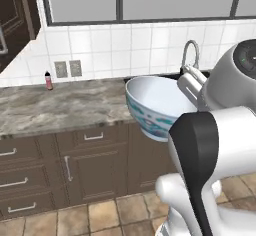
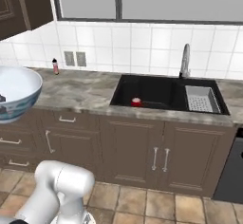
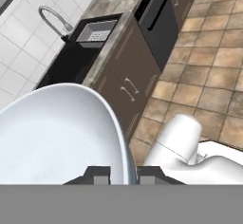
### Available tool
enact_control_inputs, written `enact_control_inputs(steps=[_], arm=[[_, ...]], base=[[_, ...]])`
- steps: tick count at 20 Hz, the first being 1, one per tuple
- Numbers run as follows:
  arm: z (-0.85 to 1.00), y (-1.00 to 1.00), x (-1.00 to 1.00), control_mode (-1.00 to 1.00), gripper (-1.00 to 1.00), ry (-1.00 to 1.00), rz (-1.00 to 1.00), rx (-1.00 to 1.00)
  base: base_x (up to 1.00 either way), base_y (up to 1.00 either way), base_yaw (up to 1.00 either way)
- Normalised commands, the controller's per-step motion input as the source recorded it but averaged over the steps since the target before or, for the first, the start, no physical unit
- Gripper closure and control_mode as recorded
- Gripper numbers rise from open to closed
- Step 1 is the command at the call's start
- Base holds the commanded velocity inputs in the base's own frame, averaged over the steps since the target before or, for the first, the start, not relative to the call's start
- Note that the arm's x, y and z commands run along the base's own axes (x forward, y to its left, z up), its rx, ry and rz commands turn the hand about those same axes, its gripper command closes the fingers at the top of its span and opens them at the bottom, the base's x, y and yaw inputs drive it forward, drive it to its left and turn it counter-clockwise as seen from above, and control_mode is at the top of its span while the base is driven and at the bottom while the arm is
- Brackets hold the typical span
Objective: Pick the mug and place it in the sink. Pick the bowl and place it in the open cabinet and then close the cabinet.
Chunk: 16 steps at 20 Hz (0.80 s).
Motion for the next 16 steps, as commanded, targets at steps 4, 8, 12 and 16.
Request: enact_control_inputs(steps=[4,8,12,16], arm=[[0.0,0.0,0.0,1.0,1.0,0.0,0.0,0.0],[0.0,0.0,0.0,1.0,1.0,0.0,0.0,0.0],[0.0,0.0,0.0,1.0,1.0,0.0,0.0,0.0],[0.0,0.0,0.0,1.0,1.0,0.0,0.0,0.0]], base=[[-0.23,1.0,-0.07],[-0.46,1.0,-0.11],[-0.76,1.0,-0.11],[-0.76,1.0,-0.1]])
